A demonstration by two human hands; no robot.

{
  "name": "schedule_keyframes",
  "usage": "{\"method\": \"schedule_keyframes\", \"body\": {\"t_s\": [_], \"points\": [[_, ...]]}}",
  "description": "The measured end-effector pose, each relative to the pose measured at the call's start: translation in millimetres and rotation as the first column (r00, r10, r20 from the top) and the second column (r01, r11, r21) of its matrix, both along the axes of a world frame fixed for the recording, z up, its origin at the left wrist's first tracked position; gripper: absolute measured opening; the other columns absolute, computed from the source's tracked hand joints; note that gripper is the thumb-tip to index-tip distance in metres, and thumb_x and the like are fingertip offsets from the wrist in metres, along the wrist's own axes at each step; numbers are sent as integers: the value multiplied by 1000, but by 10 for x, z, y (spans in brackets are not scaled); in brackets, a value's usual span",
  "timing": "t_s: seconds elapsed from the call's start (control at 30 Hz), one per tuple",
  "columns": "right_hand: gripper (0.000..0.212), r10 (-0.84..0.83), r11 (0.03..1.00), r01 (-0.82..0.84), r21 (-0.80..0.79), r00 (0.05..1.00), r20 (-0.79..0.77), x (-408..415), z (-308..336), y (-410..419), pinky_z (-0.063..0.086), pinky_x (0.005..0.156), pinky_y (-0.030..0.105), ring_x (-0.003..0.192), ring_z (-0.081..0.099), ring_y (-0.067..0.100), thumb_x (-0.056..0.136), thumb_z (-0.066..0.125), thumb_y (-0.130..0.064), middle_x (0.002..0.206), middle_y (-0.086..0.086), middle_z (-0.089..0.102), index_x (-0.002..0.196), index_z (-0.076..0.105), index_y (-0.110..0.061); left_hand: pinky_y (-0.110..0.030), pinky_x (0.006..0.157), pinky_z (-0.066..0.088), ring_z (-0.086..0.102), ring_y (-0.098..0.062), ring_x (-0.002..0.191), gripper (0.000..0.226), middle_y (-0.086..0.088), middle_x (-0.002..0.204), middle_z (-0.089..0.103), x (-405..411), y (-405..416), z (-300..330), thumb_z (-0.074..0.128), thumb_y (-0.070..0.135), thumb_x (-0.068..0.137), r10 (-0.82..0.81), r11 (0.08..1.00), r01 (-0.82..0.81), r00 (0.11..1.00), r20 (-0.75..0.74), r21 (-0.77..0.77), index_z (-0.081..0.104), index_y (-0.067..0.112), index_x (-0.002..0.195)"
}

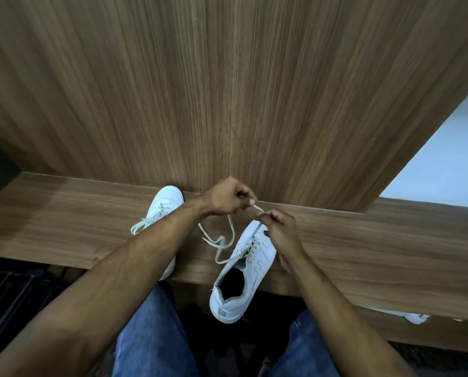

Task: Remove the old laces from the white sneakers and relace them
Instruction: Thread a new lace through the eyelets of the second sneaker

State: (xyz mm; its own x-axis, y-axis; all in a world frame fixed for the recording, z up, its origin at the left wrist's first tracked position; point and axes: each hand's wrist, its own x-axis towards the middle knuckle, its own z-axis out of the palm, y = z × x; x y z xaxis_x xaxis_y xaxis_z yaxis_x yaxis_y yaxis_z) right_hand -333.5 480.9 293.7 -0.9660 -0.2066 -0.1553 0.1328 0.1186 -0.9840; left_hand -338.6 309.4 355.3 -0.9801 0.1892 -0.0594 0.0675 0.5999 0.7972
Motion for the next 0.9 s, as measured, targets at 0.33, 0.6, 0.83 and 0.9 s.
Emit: {"method": "schedule_keyframes", "body": {"t_s": [0.33,0.6,0.83,0.9], "points": [[18,-214,963,193,188,972,98,105,-499,352,49,78,29,90,58,10,84,66,-13,106,-2,63,99,62,-22,-30,64,50,53,-7,62,24,-10,72,68,319,-402,-874,73,25,84,162,971,-142,983,91,-192,70,2,78],[17,375,725,119,679,758,-534,134,-448,150,48,81,34,92,63,22,89,58,-22,89,-1,69,82,72,-16,-21,62,44,53,-2,60,13,5,70,66,319,23,-830,69,23,87,93,988,-91,996,11,-125,74,11,84],[15,-130,774,238,586,966,-222,-6,-648,715,52,78,33,95,68,30,87,66,-26,94,10,75,93,77,-17,-14,57,38,48,4,52,17,9,61,60,492,-367,-950,73,21,84,299,952,-302,952,69,40,73,5,78],[16,-143,781,237,578,968,-205,20,-667,775,49,76,31,96,68,29,87,68,-25,95,12,74,92,77,-14,-13,60,41,51,5,55,14,11,61,62,535,-373,-956,73,20,84,386,902,-402,914,121,158,72,8,78]]}}
